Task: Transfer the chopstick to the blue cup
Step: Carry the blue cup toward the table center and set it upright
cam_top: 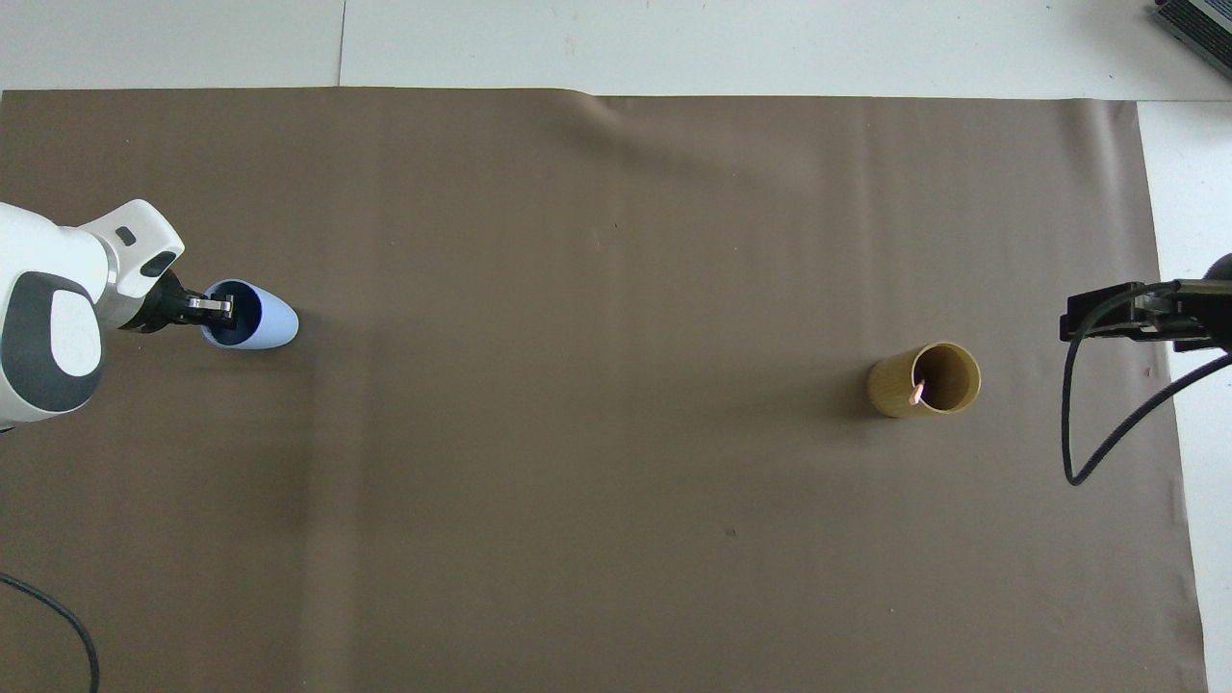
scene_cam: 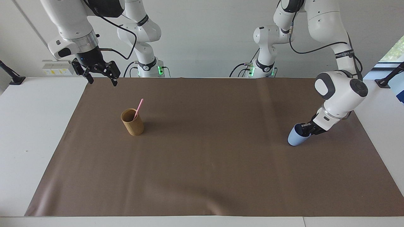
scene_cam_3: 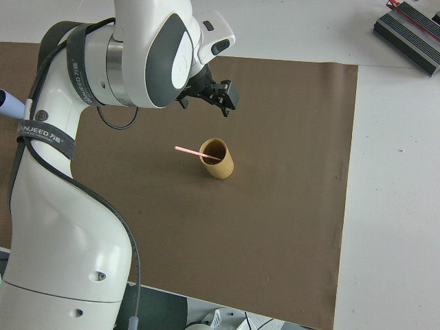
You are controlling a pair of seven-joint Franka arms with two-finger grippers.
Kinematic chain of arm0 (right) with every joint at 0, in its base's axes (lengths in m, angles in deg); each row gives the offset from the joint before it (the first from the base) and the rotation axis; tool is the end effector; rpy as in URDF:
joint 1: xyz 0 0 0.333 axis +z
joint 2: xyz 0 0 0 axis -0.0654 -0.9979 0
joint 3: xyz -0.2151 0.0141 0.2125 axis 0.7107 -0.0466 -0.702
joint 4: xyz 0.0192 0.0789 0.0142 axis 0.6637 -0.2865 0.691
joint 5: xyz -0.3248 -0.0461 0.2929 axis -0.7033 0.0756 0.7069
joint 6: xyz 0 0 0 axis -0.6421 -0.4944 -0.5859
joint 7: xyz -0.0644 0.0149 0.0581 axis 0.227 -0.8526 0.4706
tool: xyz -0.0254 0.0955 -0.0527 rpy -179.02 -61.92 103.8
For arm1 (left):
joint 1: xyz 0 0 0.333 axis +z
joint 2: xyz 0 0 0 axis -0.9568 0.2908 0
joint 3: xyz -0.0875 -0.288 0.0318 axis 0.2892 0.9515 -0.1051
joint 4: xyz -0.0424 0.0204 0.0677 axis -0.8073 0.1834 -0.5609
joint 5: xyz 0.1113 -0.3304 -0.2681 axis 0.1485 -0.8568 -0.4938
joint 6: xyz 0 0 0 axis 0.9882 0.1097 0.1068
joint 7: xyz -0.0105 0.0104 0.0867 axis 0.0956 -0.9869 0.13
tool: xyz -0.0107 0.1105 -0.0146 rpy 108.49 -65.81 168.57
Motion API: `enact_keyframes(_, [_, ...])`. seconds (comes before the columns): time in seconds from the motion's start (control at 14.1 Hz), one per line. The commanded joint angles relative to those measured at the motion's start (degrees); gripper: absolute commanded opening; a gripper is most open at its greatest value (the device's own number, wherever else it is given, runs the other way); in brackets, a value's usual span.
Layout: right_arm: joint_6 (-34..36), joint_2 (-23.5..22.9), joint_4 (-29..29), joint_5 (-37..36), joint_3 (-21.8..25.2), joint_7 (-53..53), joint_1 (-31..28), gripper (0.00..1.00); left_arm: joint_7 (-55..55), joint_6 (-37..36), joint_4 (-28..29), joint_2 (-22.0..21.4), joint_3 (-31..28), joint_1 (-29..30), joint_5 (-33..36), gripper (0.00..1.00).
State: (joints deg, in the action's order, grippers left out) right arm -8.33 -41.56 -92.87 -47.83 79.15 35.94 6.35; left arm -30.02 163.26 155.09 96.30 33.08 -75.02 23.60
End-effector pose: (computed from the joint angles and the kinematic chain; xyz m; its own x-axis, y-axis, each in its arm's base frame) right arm 0.5855 -0.0096 0.6074 0.9928 -0.1171 0.0255 -0.1175 -0.9929 0.0183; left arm 0.6437 -0.0144 0.3337 0.9877 -0.1418 0.0660 -0.1490 -0.9814 0.1213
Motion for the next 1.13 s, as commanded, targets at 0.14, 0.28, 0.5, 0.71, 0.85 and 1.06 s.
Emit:
enact_keyframes(0.14, [-1.16, 0.1, -0.75, 0.35, -0.28, -0.93, -0.32, 1.0, 10.11, -0.72, 1.59, -2.58, -0.41, -10.45, -1.03, 0.0])
enact_keyframes(0.28, [-1.16, 0.1, -0.75, 0.35, -0.28, -0.93, -0.32, 1.0, 15.11, 0.24, 3.6, -3.46, -0.5, -16.76, -1.03, 0.0])
enact_keyframes(0.5, [-1.24, 0.1, -0.75, 0.35, -0.28, -0.93, -0.32, 1.0, 23.11, 2.52, 4.74, -3.11, -0.5, -24.33, -1.03, 0.0])
enact_keyframes(0.71, [-1.16, 0.1, -0.75, 0.35, -0.28, -1.01, -0.23, 1.0, 30.49, 5.16, 6.33, -3.11, -0.5, -31.19, -1.03, 0.0])
enact_keyframes(0.85, [-0.89, 0.36, -1.1, 0.35, -0.28, -1.01, -0.23, 1.0, 36.47, 5.52, 6.25, -2.76, -0.67, -36.28, -0.94, 0.0])
enact_keyframes(1.06, [-2.98, -0.16, -1.19, 2.63, -0.28, -4.25, -0.32, 1.0, 39.31, 6.83, 6.25, -1.88, -0.5, -38.86, -0.94, 0.0])
